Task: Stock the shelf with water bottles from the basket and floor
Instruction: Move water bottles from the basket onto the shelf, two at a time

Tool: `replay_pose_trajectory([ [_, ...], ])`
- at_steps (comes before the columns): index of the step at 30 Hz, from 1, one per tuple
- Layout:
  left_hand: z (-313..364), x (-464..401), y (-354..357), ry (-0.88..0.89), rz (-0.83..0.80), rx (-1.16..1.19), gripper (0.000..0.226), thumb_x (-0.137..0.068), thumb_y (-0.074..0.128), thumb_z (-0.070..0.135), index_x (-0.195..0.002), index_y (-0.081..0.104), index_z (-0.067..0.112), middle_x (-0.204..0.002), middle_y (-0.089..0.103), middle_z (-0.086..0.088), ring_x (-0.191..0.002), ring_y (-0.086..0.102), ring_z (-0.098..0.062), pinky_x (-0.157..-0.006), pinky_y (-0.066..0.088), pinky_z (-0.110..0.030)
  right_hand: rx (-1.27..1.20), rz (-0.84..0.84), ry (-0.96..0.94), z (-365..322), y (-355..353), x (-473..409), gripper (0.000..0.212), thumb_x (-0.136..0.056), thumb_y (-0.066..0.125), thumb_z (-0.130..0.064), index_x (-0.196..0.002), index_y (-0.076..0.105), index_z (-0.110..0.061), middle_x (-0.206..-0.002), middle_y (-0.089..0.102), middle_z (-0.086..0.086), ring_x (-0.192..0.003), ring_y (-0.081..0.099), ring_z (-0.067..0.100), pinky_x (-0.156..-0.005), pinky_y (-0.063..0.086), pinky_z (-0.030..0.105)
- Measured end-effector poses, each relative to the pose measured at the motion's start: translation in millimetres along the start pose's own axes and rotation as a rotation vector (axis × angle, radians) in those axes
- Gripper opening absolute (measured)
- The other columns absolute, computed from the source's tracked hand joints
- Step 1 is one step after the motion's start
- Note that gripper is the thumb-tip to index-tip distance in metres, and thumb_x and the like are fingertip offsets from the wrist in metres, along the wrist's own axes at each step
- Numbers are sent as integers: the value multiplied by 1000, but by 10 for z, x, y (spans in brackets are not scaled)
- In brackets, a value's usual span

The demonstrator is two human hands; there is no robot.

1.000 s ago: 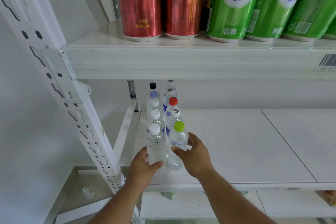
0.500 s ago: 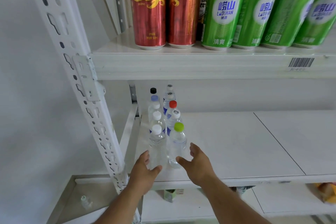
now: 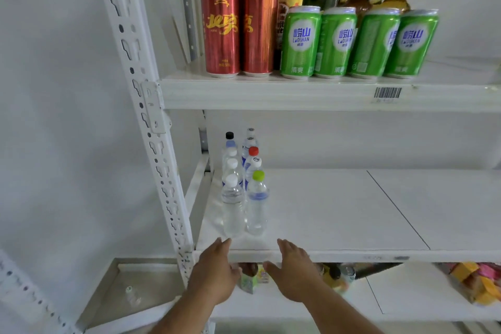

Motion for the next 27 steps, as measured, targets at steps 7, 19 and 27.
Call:
replay_pose_trajectory([
  [7, 414, 684, 182, -72, 3, -82, 70, -91, 54, 46, -153, 25, 30, -164, 21, 4, -148, 23, -19, -114, 33, -36, 137, -69, -143, 388, -1, 500, 80, -96, 38, -60, -157, 18, -13, -164, 20, 4, -150, 17, 22, -121, 12, 35],
  [19, 771, 1611, 889, -174, -112, -84, 80, -86, 57, 48, -155, 22, 31, -165, 17, 5, -148, 26, -20, -117, 30, -36, 50, -186, -172, 1022, 232, 1233, 83, -92, 45, -62, -157, 20, -17, -164, 19, 3, -150, 17, 24, -120, 20, 36],
  [27, 626, 1926, 1085, -188, -153, -93, 79, -88, 61, 47, -155, 25, 28, -164, 23, 3, -147, 29, -21, -117, 31, -35, 81, -175, -161, 1151, 439, 1525, 81, -94, 46, -59, -156, 23, -13, -162, 25, 9, -147, 24, 25, -119, 20, 34],
])
Point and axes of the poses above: each hand's wrist, its own x-axis away from the middle knuckle, its own y-axis out of the palm, z = x × y, the point moved 8 cm from there along -x, towards the middle knuckle
